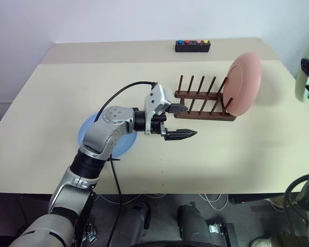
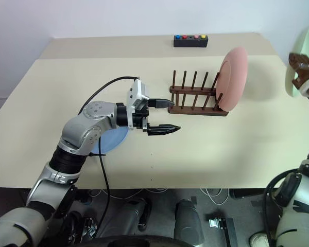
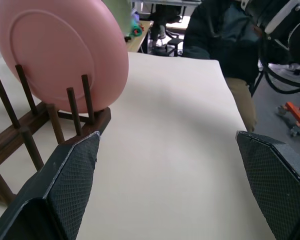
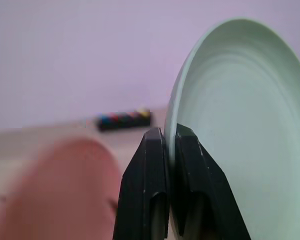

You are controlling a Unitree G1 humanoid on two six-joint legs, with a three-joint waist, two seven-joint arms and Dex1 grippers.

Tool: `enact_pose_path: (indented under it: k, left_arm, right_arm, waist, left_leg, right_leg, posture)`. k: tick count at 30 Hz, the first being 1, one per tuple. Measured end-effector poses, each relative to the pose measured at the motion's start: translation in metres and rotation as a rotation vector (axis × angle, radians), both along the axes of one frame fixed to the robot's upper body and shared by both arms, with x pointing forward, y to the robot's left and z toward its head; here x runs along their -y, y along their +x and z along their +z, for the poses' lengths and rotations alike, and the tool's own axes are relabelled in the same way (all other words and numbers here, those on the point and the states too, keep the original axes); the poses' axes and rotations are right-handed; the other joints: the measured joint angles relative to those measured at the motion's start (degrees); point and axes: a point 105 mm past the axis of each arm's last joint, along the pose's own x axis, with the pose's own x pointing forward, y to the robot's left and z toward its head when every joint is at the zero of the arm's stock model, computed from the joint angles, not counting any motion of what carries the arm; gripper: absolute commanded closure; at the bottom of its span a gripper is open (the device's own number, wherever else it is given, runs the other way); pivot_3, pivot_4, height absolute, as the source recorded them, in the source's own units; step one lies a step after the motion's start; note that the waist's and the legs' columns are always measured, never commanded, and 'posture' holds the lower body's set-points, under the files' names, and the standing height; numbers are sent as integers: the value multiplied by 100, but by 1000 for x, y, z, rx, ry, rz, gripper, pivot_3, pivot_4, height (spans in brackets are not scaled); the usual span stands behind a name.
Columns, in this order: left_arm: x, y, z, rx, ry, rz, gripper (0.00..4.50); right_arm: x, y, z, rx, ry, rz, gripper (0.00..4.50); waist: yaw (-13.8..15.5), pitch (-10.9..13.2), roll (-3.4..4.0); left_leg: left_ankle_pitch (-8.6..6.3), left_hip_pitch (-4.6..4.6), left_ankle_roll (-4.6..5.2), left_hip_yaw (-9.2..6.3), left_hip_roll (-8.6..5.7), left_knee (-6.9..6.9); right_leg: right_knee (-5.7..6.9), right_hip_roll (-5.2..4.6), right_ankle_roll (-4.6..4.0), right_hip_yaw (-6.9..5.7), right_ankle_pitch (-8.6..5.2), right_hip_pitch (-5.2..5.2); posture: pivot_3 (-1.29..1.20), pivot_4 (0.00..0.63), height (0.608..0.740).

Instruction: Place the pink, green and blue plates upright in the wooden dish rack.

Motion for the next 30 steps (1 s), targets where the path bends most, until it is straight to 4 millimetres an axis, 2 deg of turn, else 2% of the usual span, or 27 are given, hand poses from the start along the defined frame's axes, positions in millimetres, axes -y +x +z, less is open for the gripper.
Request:
enact_pose_path:
  k: [4, 6, 8, 12, 16, 22, 30]
  left_arm:
    - [-7, 6, 5, 12, -21, 27, 0]
    - [-11, 10, 5, 7, -24, 43, 0]
    - [-13, 12, 5, 8, -29, 54, 0]
    - [-18, 14, 8, 14, -38, 71, 0]
    - [-21, 15, 9, 18, -33, 80, 0]
    - [-30, 18, 12, 26, -35, 100, 0]
    - [-34, 18, 13, 30, -29, 101, 0]
  right_arm:
    - [-41, -17, 58, 204, 3, 201, 4470]
    - [-58, -27, 76, 280, 7, 281, 4470]
    - [-72, -32, 81, 313, 33, 361, 4470]
    - [-96, -32, 75, 280, 146, 551, 4470]
    - [-116, -35, 68, 220, 183, 694, 4470]
    - [-125, -29, 49, 148, 209, 737, 4470]
    - [-137, -14, 10, 38, 297, 747, 4470]
  waist:
    - [1, 0, 2]
    - [7, 1, 0]
    - [8, 1, -1]
    - [12, 1, 0]
    - [21, 1, 0]
    - [19, 1, 0]
    - [2, 1, 0]
  left_leg:
    - [0, 0, 0, -3, 1, -2]
    - [-1, 0, 1, -3, 0, 0]
    - [-1, -1, 2, -3, 0, 2]
    - [-1, -1, 2, -3, 0, -1]
    - [-1, -2, 2, -4, 0, -4]
    - [-1, -2, 2, -3, 0, -3]
    - [-1, -2, 2, -4, 0, -3]
  right_leg:
    - [-1, 0, 0, -2, 0, 0]
    - [-2, 0, 0, -1, 0, 1]
    - [-2, -1, 0, -1, 0, 2]
    - [-1, -2, -1, -1, 0, -1]
    - [-1, -2, -1, -1, 0, -3]
    - [-1, -2, -1, -1, 0, -4]
    - [1, -2, -1, 0, 1, -6]
  posture:
    - [0, 150, 740]
    - [0, 150, 740]
    - [0, 150, 740]
    - [0, 150, 740]
    - [0, 150, 740]
    - [0, 150, 740]
    - [0, 150, 740]
